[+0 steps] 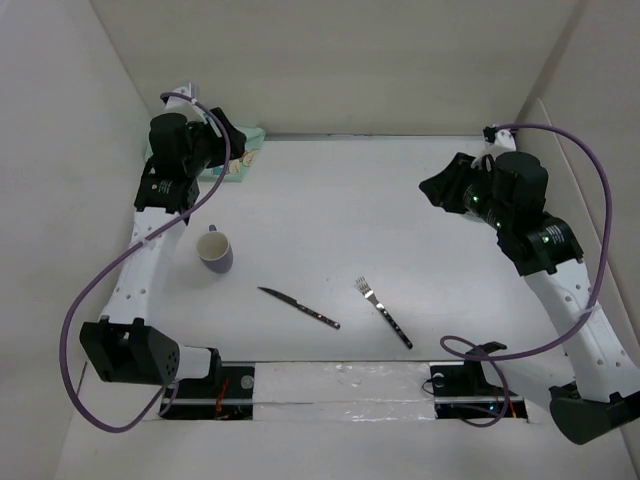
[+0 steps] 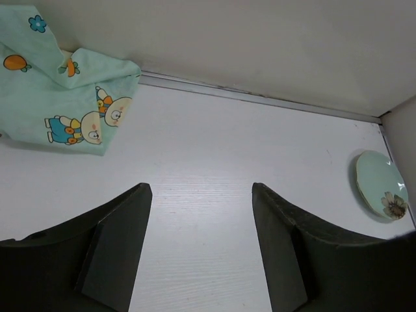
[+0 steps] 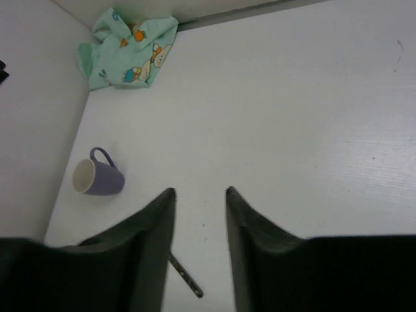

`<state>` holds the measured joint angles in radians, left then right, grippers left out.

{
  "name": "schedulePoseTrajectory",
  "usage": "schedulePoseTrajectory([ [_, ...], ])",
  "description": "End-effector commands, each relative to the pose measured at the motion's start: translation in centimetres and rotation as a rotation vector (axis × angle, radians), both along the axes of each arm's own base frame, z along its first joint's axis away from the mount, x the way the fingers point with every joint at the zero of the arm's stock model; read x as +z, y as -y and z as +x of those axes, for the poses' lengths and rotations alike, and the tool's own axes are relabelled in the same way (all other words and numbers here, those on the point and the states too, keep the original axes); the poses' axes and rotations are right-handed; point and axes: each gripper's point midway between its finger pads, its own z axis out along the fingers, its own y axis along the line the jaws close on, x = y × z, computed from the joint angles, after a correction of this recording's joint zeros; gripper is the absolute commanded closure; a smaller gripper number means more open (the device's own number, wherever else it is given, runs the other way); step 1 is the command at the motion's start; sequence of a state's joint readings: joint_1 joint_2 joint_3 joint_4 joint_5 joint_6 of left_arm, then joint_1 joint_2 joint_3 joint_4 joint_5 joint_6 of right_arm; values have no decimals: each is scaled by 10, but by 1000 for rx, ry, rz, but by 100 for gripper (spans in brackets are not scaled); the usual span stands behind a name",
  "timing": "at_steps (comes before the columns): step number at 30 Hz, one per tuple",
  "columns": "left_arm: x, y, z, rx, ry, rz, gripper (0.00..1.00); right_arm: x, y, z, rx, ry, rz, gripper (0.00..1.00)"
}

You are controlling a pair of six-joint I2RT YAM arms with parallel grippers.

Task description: Set the dinner table for one person

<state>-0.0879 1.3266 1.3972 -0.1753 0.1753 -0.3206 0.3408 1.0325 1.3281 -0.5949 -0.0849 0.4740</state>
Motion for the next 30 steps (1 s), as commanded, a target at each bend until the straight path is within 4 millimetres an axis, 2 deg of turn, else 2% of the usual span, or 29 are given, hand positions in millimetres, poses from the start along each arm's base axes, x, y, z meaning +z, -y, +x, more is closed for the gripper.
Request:
schedulePoseTrajectory([
  [1,26,-5,3,26,72,-14,40,10,-5,-2,43,33,16,67],
  [2,26,-6,7,32,71,0,44,9,-10,-4,70,30,25,78],
  [3,17,-11,18,58,49,14,49,6,-14,-6,90,21,38,97],
  [4,7,-20,33,103,19,58,66,1,-20,-7,121,5,52,100],
  [5,19,-21,32,100,38,70,77,-3,-22,-7,133,-2,54,100],
  [6,22,-37,52,198,25,103,89,-6,-24,-6,138,-13,61,100],
  [7,9,-45,58,237,-32,133,97,-9,-26,-5,147,-15,63,100],
  [8,6,-51,67,269,-53,149,100,-14,-27,-4,148,-26,61,100],
  [9,-22,-60,86,320,-126,195,100,-14,-26,-3,145,-27,59,100],
  [10,-14,-66,93,349,-132,210,100,-14,-28,-3,144,-24,55,100],
  [11,-21,-69,100,369,-155,226,100,-13,-27,-2,141,-19,52,100],
  [12,-51,-77,117,411,-221,267,97,-13,-27,-1,137,-20,48,100],
  [13,-50,-82,122,438,-233,278,90,-14,-26,0,134,-21,43,100],
  [14,-59,-84,129,457,-252,285,78,-16,-25,2,127,-22,38,100],
  [15,-88,-89,139,469,-310,295,73,-18,-29,2,136,-28,36,100],
  [16,-90,-87,145,471,-312,270,69,-22,-29,5,133,-41,31,100],
  [17,-118,-86,159,465,-347,238,54,-24,-33,7,142,-55,20,100],
  [18,-118,-86,159,465,-348,238,50,-25,-32,8,139,-55,19,100],
  [21,-147,-85,177,449,-384,175,41,-28,-35,12,138,-64,9,100],
  [22,-154,-79,181,418,-397,155,40,-28,-36,13,138,-64,8,100],
  [24,-176,-81,187,422,-438,139,39,-35,-39,15,145,-89,-3,97],
  [25,-184,-79,188,417,-450,133,39,-38,-42,14,153,-97,-8,92],
  [26,-200,-79,188,414,-477,139,36,-40,-43,15,155,-102,-11,82],
  [28,-214,-78,190,408,-496,140,34,-48,-46,14,162,-119,-18,72],
  [29,-230,-77,192,402,-519,143,34,-50,-46,15,158,-124,-16,65],
  [30,-235,-75,192,396,-532,139,34,-50,-50,13,171,-123,-16,62],
])
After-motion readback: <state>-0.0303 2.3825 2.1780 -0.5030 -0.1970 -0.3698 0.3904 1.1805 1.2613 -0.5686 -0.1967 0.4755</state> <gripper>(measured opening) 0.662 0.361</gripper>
